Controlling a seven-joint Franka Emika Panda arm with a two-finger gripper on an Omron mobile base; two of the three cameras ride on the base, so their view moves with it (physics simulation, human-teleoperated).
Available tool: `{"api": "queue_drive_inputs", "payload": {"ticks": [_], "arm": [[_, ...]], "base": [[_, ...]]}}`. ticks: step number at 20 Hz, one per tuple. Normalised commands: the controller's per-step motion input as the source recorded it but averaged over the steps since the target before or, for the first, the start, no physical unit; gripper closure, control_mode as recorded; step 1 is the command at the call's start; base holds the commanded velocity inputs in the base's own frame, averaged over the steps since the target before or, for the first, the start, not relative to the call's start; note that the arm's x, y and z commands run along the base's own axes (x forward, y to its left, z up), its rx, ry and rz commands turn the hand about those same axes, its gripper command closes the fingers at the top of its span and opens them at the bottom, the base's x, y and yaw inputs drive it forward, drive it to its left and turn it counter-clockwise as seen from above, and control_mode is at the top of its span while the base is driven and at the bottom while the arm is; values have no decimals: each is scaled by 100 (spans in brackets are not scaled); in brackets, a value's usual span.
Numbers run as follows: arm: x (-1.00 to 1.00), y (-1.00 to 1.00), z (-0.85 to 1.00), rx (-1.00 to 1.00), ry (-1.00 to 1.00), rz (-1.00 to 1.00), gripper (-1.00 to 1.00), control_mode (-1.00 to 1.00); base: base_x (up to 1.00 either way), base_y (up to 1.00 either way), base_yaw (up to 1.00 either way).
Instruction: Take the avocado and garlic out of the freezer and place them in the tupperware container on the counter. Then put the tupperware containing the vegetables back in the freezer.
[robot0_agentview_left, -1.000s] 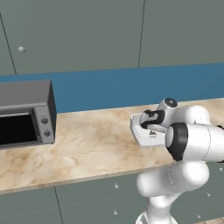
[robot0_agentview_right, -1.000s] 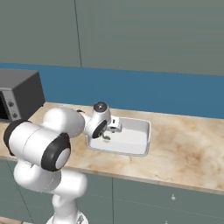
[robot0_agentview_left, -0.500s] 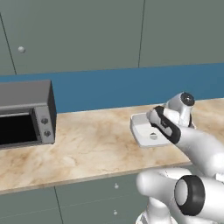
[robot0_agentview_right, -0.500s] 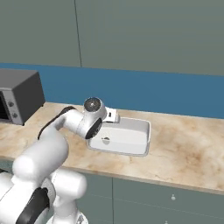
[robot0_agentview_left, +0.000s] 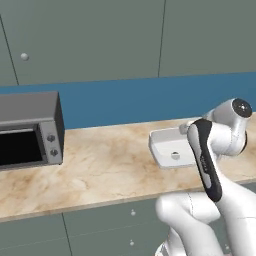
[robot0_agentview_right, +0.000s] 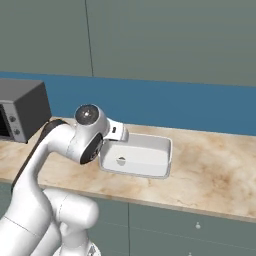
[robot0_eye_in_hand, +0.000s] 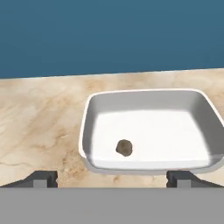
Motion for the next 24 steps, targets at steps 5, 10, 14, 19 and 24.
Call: {"api": "queue_drive_inputs", "payload": {"ticks": [5, 10, 14, 19, 24], "arm": [[-82, 14, 79, 12, 18, -5, -100, -100], [-72, 39, 41, 1, 6, -1, -100, -100], [-68, 44, 6, -3, 0, 0, -100, -100], [-57, 33, 0, -10, 0, 0, -100, -100], [-21, 10, 0, -3, 0, 0, -100, 100]], "base": [[0, 0, 0], [0, 0, 0], [0, 0, 0], [0, 0, 0], [-45, 13, 0]]}}
